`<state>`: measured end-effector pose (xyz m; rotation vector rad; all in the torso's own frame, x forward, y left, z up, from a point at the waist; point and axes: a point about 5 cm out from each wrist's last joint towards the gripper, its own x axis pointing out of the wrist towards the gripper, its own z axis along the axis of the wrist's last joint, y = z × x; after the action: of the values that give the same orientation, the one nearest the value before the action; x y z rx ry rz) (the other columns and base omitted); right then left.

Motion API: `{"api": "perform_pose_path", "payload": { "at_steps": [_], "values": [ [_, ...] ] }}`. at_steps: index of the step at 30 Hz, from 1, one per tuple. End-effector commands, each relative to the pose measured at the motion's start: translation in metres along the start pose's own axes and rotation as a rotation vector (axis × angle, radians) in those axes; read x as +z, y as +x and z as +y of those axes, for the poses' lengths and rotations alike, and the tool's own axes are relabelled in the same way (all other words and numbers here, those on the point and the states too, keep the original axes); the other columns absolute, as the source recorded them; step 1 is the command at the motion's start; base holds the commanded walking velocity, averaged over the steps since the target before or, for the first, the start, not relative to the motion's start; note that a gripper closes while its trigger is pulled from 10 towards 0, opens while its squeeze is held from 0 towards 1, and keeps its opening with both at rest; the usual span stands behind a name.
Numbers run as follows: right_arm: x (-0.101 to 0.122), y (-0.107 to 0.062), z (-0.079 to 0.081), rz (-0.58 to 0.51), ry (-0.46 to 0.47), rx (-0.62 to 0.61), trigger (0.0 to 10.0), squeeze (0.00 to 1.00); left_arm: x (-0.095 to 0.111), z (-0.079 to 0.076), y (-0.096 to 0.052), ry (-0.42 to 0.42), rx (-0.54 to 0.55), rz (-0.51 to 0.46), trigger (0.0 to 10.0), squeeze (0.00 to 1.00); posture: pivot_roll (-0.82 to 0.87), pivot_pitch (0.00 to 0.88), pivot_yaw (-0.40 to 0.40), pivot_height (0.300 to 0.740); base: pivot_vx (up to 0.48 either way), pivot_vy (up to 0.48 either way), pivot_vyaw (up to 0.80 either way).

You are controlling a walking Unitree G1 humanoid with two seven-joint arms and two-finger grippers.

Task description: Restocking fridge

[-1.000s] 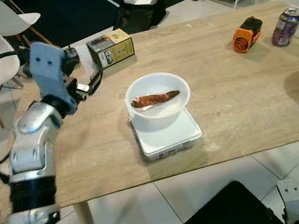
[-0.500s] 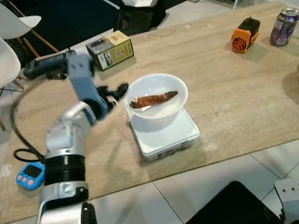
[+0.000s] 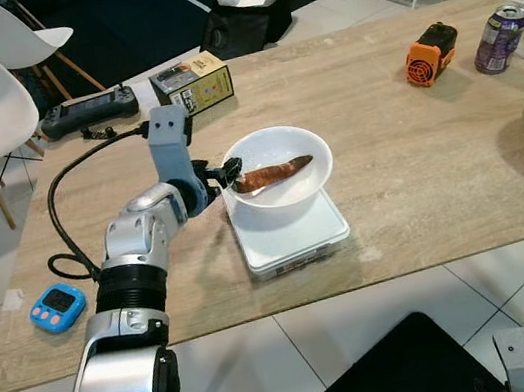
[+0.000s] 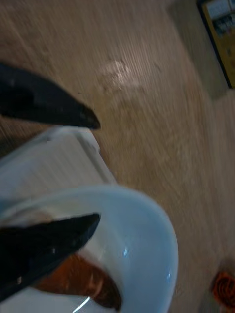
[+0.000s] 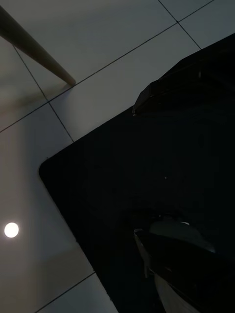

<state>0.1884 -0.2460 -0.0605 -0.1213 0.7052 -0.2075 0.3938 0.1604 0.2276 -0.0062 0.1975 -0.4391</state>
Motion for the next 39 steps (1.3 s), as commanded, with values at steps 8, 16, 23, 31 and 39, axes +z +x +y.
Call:
{"api": "perform_pose_path", "payload": {
  "at_steps": [8,16,23,31,39],
  "values": [
    [-0.004,-0.002,-0.006,0.009,0.007,-0.018,10.0,0.04,-0.027,-0.013,0.004,0.283,-0.066,0.117,10.0,0.0,-0.08,0.168,0.02,0.717,0.0,0.0,0.0],
    [0.0,0.0,-0.007,0.003,0.002,-0.015,10.0,0.04,-0.025,0.005,0.0,0.216,0.047,0.092,0.0,0.0,-0.07,0.159,0.013,0.717,0.0,0.0,0.0],
    [0.001,0.001,-0.003,0.002,0.001,-0.005,10.0,0.04,-0.003,0.008,-0.003,0.087,0.054,-0.038,0.0,0.0,-0.06,0.153,0.009,0.717,0.0,0.0,0.0],
    [0.003,0.001,-0.001,-0.003,0.0,-0.001,10.0,0.04,0.003,-0.001,-0.007,0.005,0.021,-0.08,10.0,0.0,-0.06,0.157,0.012,0.717,0.0,0.0,0.0],
    [0.013,0.002,0.005,-0.068,0.018,0.019,10.0,0.04,0.026,-0.009,-0.02,-0.154,0.045,-0.267,10.0,0.0,-0.06,0.161,0.011,0.717,0.0,0.0,0.0]
  ]
}}
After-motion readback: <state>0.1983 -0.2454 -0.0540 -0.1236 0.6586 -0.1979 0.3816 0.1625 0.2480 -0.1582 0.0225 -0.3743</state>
